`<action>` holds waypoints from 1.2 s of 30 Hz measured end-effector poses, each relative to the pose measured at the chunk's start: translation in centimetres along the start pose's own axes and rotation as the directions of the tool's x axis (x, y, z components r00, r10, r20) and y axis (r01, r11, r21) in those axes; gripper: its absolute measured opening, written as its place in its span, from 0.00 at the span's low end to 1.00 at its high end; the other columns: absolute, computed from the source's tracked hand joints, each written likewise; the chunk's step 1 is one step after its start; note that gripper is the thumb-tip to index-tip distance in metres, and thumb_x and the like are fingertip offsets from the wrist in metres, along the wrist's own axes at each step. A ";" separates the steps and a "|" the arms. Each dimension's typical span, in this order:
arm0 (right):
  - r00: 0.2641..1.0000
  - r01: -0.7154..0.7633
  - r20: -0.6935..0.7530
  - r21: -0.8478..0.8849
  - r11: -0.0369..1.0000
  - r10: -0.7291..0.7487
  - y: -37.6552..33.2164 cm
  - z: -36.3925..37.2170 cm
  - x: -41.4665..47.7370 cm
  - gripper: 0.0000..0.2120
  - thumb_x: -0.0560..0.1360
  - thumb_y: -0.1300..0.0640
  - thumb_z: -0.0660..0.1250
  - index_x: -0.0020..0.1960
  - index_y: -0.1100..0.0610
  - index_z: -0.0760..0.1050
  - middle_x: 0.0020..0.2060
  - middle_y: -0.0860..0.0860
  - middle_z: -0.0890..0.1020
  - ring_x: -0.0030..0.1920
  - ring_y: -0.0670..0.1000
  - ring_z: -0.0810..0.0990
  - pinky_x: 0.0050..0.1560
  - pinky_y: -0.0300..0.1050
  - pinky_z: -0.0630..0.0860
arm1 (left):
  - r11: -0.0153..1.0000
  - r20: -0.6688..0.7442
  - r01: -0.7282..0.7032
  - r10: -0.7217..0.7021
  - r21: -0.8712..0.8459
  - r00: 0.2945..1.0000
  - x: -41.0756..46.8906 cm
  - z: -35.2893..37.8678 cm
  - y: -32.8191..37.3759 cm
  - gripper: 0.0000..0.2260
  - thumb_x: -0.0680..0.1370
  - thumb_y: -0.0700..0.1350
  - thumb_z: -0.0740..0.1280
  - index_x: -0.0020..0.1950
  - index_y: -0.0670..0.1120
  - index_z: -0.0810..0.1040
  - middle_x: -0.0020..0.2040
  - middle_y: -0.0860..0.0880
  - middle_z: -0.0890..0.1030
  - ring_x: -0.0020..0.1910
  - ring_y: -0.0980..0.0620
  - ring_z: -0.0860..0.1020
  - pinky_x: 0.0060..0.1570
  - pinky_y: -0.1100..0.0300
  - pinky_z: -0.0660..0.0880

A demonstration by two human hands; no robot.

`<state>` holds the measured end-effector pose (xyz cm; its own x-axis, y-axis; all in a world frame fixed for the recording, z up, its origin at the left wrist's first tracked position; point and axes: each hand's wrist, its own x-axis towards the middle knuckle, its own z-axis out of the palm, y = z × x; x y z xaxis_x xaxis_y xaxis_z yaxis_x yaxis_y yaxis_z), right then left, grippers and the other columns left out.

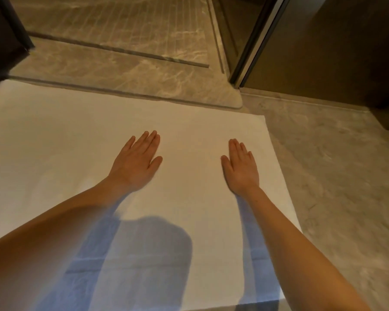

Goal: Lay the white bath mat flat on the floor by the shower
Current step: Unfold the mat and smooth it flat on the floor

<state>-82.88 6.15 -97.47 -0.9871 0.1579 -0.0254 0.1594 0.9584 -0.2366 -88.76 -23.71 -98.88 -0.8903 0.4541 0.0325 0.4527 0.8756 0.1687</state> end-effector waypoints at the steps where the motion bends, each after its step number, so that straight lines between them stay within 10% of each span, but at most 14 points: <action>1: 0.999 -0.040 -0.011 -0.001 0.999 0.040 1.3 -0.4 -0.4 0.29 0.83 0.46 0.45 0.80 0.57 0.48 0.79 0.51 0.52 0.79 0.51 0.48 0.77 0.48 0.43 | 1.000 -0.007 -0.002 0.002 0.003 1.000 0.0 0.0 0.1 0.28 0.82 0.56 0.44 0.80 0.47 0.44 0.80 0.51 0.45 0.78 0.55 0.43 0.75 0.54 0.40; 14: 0.984 -0.171 -0.064 -0.061 0.983 0.168 -0.5 -1.0 -0.4 0.29 0.82 0.47 0.46 0.80 0.58 0.49 0.79 0.54 0.53 0.79 0.53 0.47 0.78 0.52 0.42 | 0.999 0.020 0.026 -0.025 -0.038 0.999 2.6 -0.6 -0.1 0.27 0.83 0.54 0.44 0.79 0.46 0.44 0.80 0.51 0.44 0.78 0.53 0.42 0.75 0.55 0.40; 22: 0.959 0.265 0.067 0.137 0.954 -0.276 -17.0 2.8 3.9 0.27 0.83 0.47 0.44 0.80 0.54 0.47 0.79 0.50 0.53 0.79 0.49 0.47 0.77 0.48 0.40 | 0.999 -0.003 0.024 -0.024 -0.028 1.000 2.7 -0.5 -0.2 0.26 0.83 0.48 0.48 0.79 0.46 0.44 0.80 0.50 0.46 0.78 0.54 0.44 0.75 0.56 0.41; 36: 0.999 -0.016 0.044 -0.086 0.996 0.020 6.6 -1.9 3.5 0.29 0.82 0.44 0.44 0.80 0.54 0.46 0.79 0.51 0.50 0.79 0.51 0.46 0.77 0.50 0.43 | 0.999 0.048 0.032 -0.032 -0.009 0.998 2.6 -0.6 -0.4 0.27 0.83 0.54 0.43 0.79 0.46 0.43 0.80 0.50 0.43 0.77 0.55 0.41 0.75 0.55 0.40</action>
<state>-85.23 13.44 -97.31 -0.9833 0.1666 -0.0725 0.1760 0.9727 -0.1516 -91.27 -22.97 -98.28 -0.9009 0.4335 -0.0205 0.4233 0.8882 0.1788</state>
